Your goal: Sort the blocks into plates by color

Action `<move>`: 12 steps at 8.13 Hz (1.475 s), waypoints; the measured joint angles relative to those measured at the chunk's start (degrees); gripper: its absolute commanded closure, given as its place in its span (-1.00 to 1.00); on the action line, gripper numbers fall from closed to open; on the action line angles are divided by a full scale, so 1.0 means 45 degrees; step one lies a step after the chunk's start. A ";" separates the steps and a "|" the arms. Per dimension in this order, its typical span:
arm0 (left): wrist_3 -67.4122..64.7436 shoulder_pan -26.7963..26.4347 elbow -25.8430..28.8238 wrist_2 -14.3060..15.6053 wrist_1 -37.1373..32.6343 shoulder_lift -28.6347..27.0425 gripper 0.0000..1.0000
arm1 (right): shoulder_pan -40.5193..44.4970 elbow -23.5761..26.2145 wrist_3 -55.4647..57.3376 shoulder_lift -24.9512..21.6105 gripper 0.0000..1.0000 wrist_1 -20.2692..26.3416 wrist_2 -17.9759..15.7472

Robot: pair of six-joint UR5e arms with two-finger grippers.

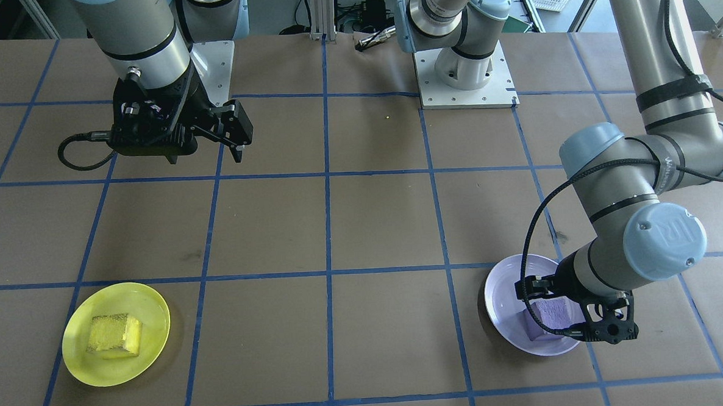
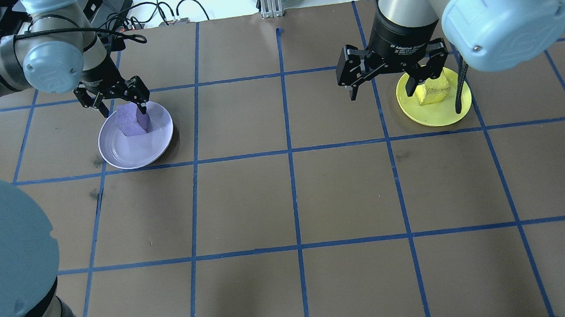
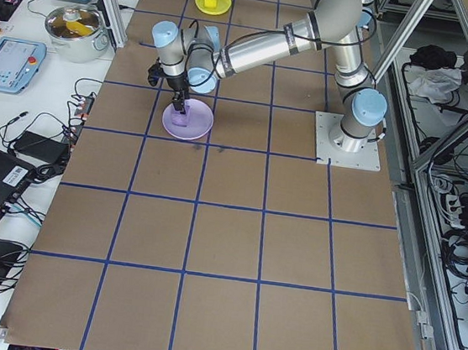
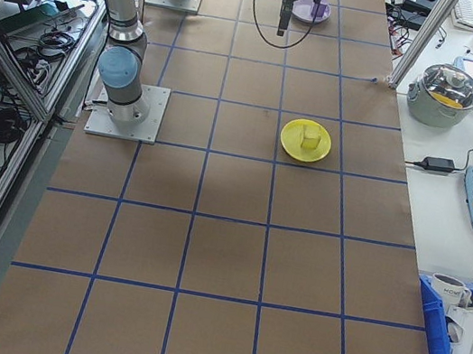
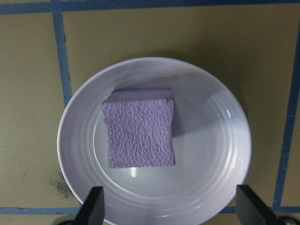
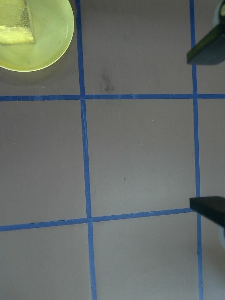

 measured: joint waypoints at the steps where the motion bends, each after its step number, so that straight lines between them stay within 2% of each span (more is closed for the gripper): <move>1: -0.0011 -0.0070 0.0041 -0.0039 -0.0423 0.0536 -1.00 | 0.0005 0.0000 0.0003 0.0000 -1.00 0.0002 -0.0005; 5: -0.0632 -0.0193 0.0072 -0.0077 -0.2649 0.3496 -1.00 | 0.0008 0.0000 0.0005 0.0000 -1.00 0.0018 -0.0014; 7: -0.1520 -0.0544 -0.0002 -0.0091 -0.3295 0.4647 -1.00 | 0.0009 0.0000 -0.0003 0.0000 -1.00 0.0004 -0.0027; 10: -0.2569 -0.1550 -0.0083 -0.0031 -0.3571 0.5272 -1.00 | 0.0019 0.0000 -0.0011 0.0000 -1.00 0.0009 -0.0032; 12: -0.2666 -0.1702 -0.0122 -0.0045 -0.3588 0.5372 -1.00 | 0.0026 0.0000 -0.0007 0.0000 -1.00 0.0010 -0.0025</move>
